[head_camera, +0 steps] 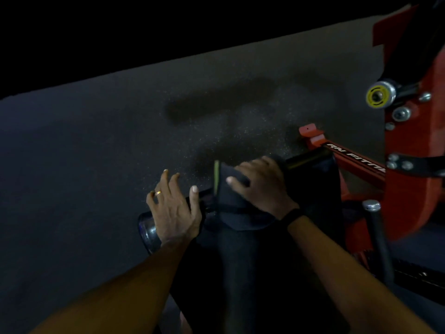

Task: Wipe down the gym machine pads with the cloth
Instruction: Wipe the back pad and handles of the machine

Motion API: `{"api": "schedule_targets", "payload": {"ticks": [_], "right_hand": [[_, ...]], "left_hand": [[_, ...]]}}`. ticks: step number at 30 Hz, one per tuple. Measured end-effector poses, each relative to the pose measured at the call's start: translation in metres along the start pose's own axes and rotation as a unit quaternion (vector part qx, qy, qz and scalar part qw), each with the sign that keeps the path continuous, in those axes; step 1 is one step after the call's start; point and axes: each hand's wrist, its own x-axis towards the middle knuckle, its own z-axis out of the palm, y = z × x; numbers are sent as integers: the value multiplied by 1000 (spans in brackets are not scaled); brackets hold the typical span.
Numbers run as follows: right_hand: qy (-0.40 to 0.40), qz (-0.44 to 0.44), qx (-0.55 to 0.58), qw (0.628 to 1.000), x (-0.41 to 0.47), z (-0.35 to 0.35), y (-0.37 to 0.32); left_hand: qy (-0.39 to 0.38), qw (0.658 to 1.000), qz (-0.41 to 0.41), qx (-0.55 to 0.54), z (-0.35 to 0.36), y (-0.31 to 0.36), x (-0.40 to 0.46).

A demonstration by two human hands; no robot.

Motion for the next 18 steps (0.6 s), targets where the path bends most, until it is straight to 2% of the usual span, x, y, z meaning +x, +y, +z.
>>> {"api": "schedule_targets", "payload": {"ticks": [5, 8, 10, 18], "right_hand": [[66, 82, -90, 990, 3, -26, 109], [8, 105, -146, 984, 12, -34, 142], [-25, 131, -151, 979, 16, -32, 144], [8, 121, -108, 987, 19, -21, 94]], "left_hand": [[-2, 1000, 0, 5, -1, 0, 0], [-2, 1000, 0, 4, -1, 0, -1], [-1, 1000, 3, 1, -2, 0, -1], [-9, 999, 38, -7, -1, -5, 0]]}}
